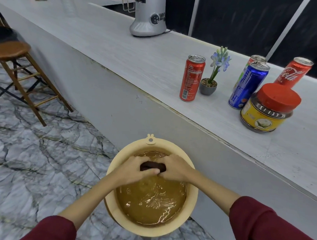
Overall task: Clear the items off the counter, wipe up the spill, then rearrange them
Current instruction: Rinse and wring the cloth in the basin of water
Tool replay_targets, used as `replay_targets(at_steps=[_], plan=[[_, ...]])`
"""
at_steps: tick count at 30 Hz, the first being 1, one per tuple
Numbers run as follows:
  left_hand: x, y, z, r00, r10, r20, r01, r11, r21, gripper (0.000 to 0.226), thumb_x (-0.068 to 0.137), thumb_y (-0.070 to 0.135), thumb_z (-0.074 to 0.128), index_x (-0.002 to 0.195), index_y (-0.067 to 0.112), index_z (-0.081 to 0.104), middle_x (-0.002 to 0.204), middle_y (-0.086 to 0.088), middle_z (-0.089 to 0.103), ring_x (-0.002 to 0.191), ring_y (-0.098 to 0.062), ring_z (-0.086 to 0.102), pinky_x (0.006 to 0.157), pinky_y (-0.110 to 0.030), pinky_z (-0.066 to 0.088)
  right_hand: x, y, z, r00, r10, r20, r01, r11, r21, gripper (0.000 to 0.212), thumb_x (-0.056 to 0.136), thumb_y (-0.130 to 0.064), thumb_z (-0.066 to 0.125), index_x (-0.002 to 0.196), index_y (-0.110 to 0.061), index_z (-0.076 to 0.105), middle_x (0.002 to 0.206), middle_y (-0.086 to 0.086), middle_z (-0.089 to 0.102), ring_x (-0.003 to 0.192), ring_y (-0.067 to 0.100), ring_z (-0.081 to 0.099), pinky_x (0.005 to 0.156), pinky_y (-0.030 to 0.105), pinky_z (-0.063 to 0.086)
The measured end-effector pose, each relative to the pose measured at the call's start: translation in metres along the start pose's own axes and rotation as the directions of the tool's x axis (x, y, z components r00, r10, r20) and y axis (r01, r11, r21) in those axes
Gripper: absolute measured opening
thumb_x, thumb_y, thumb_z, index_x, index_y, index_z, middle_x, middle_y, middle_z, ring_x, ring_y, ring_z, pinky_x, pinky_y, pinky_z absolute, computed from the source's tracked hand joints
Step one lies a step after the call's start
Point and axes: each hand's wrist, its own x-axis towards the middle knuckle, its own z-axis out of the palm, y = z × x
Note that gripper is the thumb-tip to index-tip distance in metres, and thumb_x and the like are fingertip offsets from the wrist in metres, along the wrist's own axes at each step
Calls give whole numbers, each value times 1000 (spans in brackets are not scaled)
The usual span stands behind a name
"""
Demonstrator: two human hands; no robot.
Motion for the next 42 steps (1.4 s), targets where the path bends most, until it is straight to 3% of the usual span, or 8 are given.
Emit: replay_targets(at_steps=[4,9,12,21,25,29,35,42], plan=[[2,2,-11,996,14,87,-26,990,139,32,67,48,75,72,29,48,61,13,50,55,-4,48,52,-17,33,3,-6,-16,999,44,30,-45,998,50,10,72,-19,64,67,-17,56,64,6,53,59,21,47,49,28,29],[6,10,-17,998,-25,54,17,991,131,16,78,24,63,68,16,53,57,2,53,46,-6,46,47,-18,32,7,-11,-32,978,-155,-139,81,900,-429,13,77,-25,61,80,-13,65,77,10,69,72,29,62,53,28,33],[6,13,-11,993,-80,87,79,997,15,21,77,23,60,62,13,50,52,1,50,43,-10,43,48,-26,34,11,-7,-35,931,-335,-143,155,719,-678,27,46,-33,83,53,-19,60,44,-3,57,37,16,55,33,16,30],[6,11,6,980,-128,155,138,989,-56,29,68,22,57,49,20,35,42,9,37,40,-9,36,45,-26,26,17,16,-7,858,-482,-176,247,690,-680,28,45,-31,80,48,-19,55,39,-4,53,32,13,51,33,13,31],[11,6,2,980,-117,158,117,993,12,21,81,21,61,64,22,49,54,6,48,45,-7,44,47,-21,32,16,16,0,905,-366,-218,197,812,-550,28,52,-33,80,63,-19,59,50,-2,60,42,17,58,35,19,36],[10,-4,-18,989,-88,116,97,993,-74,23,77,30,70,93,17,60,71,6,60,56,0,54,56,-19,43,2,10,-2,986,-30,-161,32,999,9,35,78,-31,65,103,-18,45,85,1,57,73,23,54,55,28,34],[5,3,-46,994,-80,72,95,967,-238,30,68,19,78,91,26,62,80,6,62,73,-7,61,68,-23,46,-19,13,-16,992,107,69,-127,788,603,15,86,-28,64,91,-14,60,77,-3,55,75,11,53,66,23,40],[9,40,-64,999,2,51,19,912,-409,60,65,6,81,114,29,55,102,-5,64,89,-20,65,76,-28,56,-35,3,-36,988,137,77,-144,600,787,16,84,-24,67,95,-14,62,93,1,67,87,14,63,75,24,48]])
